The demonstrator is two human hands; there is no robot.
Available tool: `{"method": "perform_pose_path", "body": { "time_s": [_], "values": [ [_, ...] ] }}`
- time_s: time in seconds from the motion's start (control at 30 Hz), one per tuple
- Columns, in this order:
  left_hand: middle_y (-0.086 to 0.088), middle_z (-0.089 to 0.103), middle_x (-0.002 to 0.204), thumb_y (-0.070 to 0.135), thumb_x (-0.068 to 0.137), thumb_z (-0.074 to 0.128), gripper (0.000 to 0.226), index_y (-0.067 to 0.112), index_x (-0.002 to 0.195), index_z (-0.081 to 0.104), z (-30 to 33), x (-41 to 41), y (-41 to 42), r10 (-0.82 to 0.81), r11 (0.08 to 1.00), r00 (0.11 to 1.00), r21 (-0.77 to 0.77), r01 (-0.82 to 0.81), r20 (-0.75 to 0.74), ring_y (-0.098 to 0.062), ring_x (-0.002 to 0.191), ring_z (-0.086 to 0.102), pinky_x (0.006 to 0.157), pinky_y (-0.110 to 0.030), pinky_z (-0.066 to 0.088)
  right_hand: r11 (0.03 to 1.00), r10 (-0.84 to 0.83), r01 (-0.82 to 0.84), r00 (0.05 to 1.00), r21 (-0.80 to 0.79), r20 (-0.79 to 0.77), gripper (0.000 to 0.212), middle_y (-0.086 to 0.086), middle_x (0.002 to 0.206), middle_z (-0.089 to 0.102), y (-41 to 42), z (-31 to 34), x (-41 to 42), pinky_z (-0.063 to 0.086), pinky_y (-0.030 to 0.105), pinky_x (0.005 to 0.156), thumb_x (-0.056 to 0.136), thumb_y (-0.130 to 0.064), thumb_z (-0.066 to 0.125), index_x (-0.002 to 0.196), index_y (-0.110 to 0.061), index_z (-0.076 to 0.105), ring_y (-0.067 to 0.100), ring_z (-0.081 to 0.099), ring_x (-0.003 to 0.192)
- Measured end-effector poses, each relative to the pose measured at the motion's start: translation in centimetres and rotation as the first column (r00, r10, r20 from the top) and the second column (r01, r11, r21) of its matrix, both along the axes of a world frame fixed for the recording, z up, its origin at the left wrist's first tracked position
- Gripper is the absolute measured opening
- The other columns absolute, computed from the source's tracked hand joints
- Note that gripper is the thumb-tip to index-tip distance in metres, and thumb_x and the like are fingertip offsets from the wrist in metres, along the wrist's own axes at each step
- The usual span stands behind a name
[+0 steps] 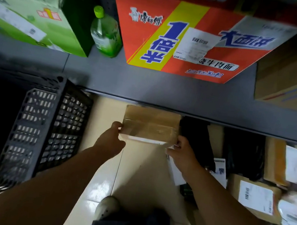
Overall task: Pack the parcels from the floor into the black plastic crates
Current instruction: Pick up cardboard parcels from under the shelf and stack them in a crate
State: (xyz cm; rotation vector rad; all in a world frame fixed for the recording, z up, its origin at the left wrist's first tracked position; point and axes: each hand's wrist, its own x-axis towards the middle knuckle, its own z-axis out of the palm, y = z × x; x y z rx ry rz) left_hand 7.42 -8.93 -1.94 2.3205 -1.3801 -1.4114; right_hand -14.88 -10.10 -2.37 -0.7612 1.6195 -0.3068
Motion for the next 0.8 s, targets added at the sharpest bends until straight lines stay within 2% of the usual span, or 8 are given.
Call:
{"method": "perform_pose_path", "body": {
  "time_s": [0.13, 0.2, 0.27, 0.4, 0.57, 0.67, 0.73, 0.8],
  "values": [
    [-0.011, 0.062, 0.092, -0.007, 0.077, 0.054, 0.049, 0.017, 0.116, 0.036, 7.0, 0.8, 0.8, 0.143, 0.985, 0.979, -0.080, -0.156, -0.143, -0.035, 0.081, 0.060, 0.069, -0.050, 0.052, 0.999, 0.041, -0.041, 0.999, -0.018, -0.027, 0.047, 0.012, 0.118, 0.055, 0.8, 8.3, 0.3, 0.043, 0.016, 0.063, 0.087, 0.004, 0.057, 0.130, -0.006, 0.043, 0.020, 0.054, 0.098],
    [-0.013, 0.061, 0.094, -0.011, 0.076, 0.052, 0.053, 0.022, 0.110, 0.031, 10.9, 0.9, 0.9, 0.182, 0.974, 0.962, -0.101, -0.205, -0.203, -0.029, 0.072, 0.055, 0.061, -0.043, 0.048, 0.999, 0.040, -0.041, 0.999, -0.029, -0.031, 0.043, 0.014, 0.119, 0.057, 0.8, 12.8, 0.5, 0.045, 0.020, 0.065, 0.087, 0.004, 0.057, 0.128, -0.007, 0.045, 0.022, 0.056, 0.097],
    [-0.010, 0.057, 0.095, -0.016, 0.075, 0.051, 0.057, 0.024, 0.110, 0.029, 15.2, 0.9, 0.7, 0.222, 0.958, 0.943, -0.126, -0.259, -0.249, -0.027, 0.077, 0.054, 0.060, -0.037, 0.044, 0.998, 0.025, -0.027, 0.999, -0.062, -0.029, 0.040, 0.017, 0.117, 0.058, 0.5, 17.3, 0.8, 0.046, 0.022, 0.067, 0.087, 0.006, 0.055, 0.124, -0.006, 0.047, 0.024, 0.057, 0.096],
    [-0.006, 0.052, 0.101, -0.020, 0.070, 0.051, 0.062, 0.022, 0.112, 0.035, 23.9, 1.2, 0.1, 0.272, 0.912, 0.917, -0.225, -0.342, -0.291, -0.028, 0.093, 0.053, 0.068, -0.031, 0.044, 0.979, -0.029, 0.022, 0.999, -0.203, -0.032, 0.039, 0.015, 0.104, 0.059, -0.4, 26.8, 1.7, 0.045, 0.026, 0.069, 0.082, 0.011, 0.055, 0.111, -0.014, 0.051, 0.024, 0.056, 0.094],
    [-0.018, 0.046, 0.122, -0.013, 0.071, 0.063, 0.066, 0.006, 0.129, 0.038, 35.2, 1.8, -0.8, 0.273, 0.874, 0.925, -0.333, -0.354, -0.265, -0.032, 0.112, 0.048, 0.093, -0.032, 0.039, 0.939, -0.062, 0.067, 0.998, -0.338, 0.026, 0.047, -0.005, 0.097, 0.060, -1.2, 37.5, 3.2, 0.050, 0.028, 0.073, 0.082, 0.012, 0.056, 0.103, -0.029, 0.053, 0.017, 0.058, 0.092],
    [-0.009, 0.035, 0.123, -0.007, 0.076, 0.065, 0.072, 0.007, 0.137, 0.031, 41.6, 2.5, -0.6, 0.215, 0.890, 0.932, -0.333, -0.310, -0.292, -0.019, 0.112, 0.039, 0.091, -0.021, 0.032, 0.942, -0.040, 0.054, 0.998, -0.332, 0.048, 0.057, -0.001, 0.123, 0.055, -1.0, 42.9, 4.2, 0.052, 0.040, 0.090, 0.086, -0.001, 0.061, 0.133, -0.029, 0.044, 0.019, 0.056, 0.111],
    [-0.011, 0.036, 0.132, -0.002, 0.074, 0.068, 0.078, 0.011, 0.140, 0.028, 44.6, 3.3, -0.3, 0.189, 0.882, 0.926, -0.358, -0.306, -0.328, -0.024, 0.121, 0.041, 0.101, -0.032, 0.036, 0.943, -0.028, 0.038, 0.999, -0.330, 0.036, 0.070, -0.003, 0.132, 0.050, -0.8, 46.0, 4.7, 0.049, 0.039, 0.094, 0.088, -0.007, 0.061, 0.145, -0.033, 0.030, 0.017, 0.052, 0.115],
    [-0.012, 0.038, 0.136, 0.010, 0.068, 0.070, 0.086, 0.019, 0.141, 0.025, 46.1, 4.1, 0.0, 0.187, 0.866, 0.916, -0.380, -0.324, -0.354, -0.027, 0.122, 0.045, 0.104, -0.043, 0.040, 0.931, -0.014, 0.016, 1.000, -0.364, 0.007, 0.071, -0.002, 0.135, 0.049, -0.5, 48.8, 5.1, 0.047, 0.037, 0.094, 0.088, -0.008, 0.061, 0.146, -0.033, 0.027, 0.017, 0.051, 0.117]
  ]
}}
